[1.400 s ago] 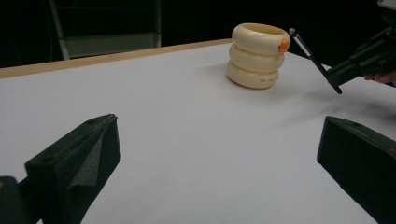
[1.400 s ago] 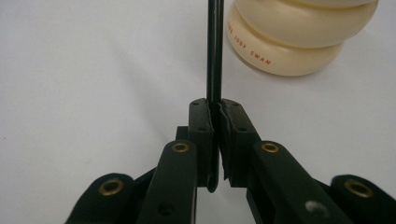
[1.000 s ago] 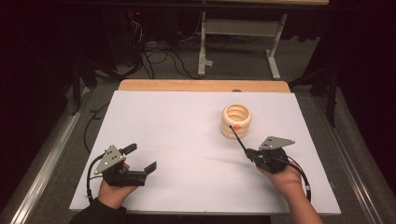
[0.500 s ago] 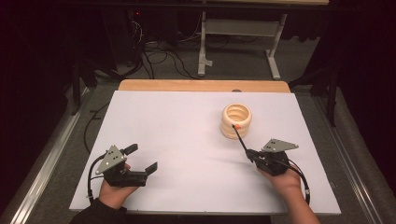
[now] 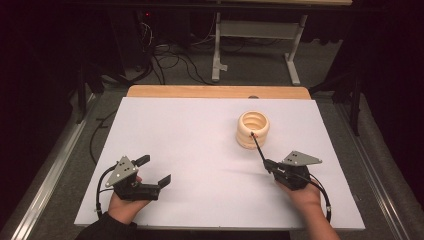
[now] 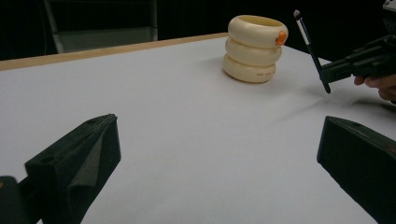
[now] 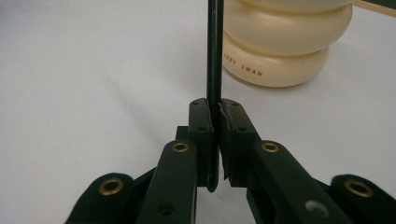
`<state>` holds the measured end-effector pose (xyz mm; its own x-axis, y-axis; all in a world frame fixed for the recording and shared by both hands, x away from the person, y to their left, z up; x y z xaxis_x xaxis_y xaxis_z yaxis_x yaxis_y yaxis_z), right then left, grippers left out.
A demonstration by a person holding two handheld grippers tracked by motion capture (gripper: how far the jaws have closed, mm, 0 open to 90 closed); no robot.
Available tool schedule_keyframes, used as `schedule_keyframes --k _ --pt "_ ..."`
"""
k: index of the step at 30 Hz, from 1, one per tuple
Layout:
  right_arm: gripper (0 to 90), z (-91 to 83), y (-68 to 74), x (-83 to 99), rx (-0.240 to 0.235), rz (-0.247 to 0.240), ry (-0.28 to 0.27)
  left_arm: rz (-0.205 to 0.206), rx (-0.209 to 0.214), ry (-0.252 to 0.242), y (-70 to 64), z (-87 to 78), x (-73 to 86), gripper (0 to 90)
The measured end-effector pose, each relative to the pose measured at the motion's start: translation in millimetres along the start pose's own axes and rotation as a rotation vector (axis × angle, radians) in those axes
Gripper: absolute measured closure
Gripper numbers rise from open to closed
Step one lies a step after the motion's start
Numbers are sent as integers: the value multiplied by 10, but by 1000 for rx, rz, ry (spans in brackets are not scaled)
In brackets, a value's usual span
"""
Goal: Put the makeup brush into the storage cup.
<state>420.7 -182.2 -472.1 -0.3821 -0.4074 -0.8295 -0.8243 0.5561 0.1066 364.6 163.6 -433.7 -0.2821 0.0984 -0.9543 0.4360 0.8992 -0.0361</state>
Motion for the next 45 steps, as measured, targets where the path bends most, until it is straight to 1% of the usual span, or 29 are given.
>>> schedule_keyframes --k 6,9,14,15,16,17,19,20,22,23,26,34,36,39,40,42,43,45 --pt "860 21 -9 20 7 3 -12 -2 2 3 -8 9 11 1" --pt "860 34 -1 15 6 -11 -19 -8 -1 6 -2 17 18 1" --pt "860 23 10 -9 18 -23 -34 -42 -9 31 15 100 33 1" --pt "860 8 18 -29 22 -30 -45 -34 -14 31 -3 135 15 1" --pt "860 1 22 -38 22 -31 -51 -34 -14 31 -3 135 15 1" --pt "860 1 22 -38 22 -31 -51 -29 -16 29 -11 155 6 1" --pt "860 -13 17 -50 24 -35 -59 -35 -18 25 -17 204 -21 1" --pt "860 -22 22 -53 19 -28 -63 -38 -19 24 -22 230 -37 1" --pt "860 -24 22 -53 19 -29 -62 -22 -24 21 -39 280 -71 1" --pt "860 -26 22 -56 20 -33 -62 -15 -26 18 -55 316 -92 3" --pt "860 -32 22 -69 23 -34 -72 -17 -23 16 -106 401 -131 2" --pt "860 -35 18 -74 23 -36 -71 -51 -2 -2 -293 631 -210 8" --pt "860 -38 17 -83 26 -45 -72 -52 7 -5 -338 678 -217 11" --pt "860 -38 23 -87 25 -39 -76 -47 16 -11 -386 742 -219 13" --pt "860 -40 21 -90 27 -41 -77 -54 22 -13 -397 760 -217 14" --pt "860 -40 25 -98 24 -46 -80 -44 26 -12 -412 782 -196 14" --pt "860 -40 25 -98 24 -46 -80 -28 30 -8 -420 787 -179 14" --pt "860 -43 31 -97 23 -39 -81 -13 40 -6 -455 794 -150 14"
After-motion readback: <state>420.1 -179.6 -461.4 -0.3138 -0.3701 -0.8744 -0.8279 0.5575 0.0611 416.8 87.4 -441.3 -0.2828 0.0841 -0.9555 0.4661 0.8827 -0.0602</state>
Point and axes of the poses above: each handheld gripper's, and its own axes: z roughly forward along the jaws, x roughly out of its underside, y roughly to its left, the point moved 10 cm from there along z, roughly forward along the jaws, and after that the axes turned 15 degrees about -x, right-handed, at the moved point
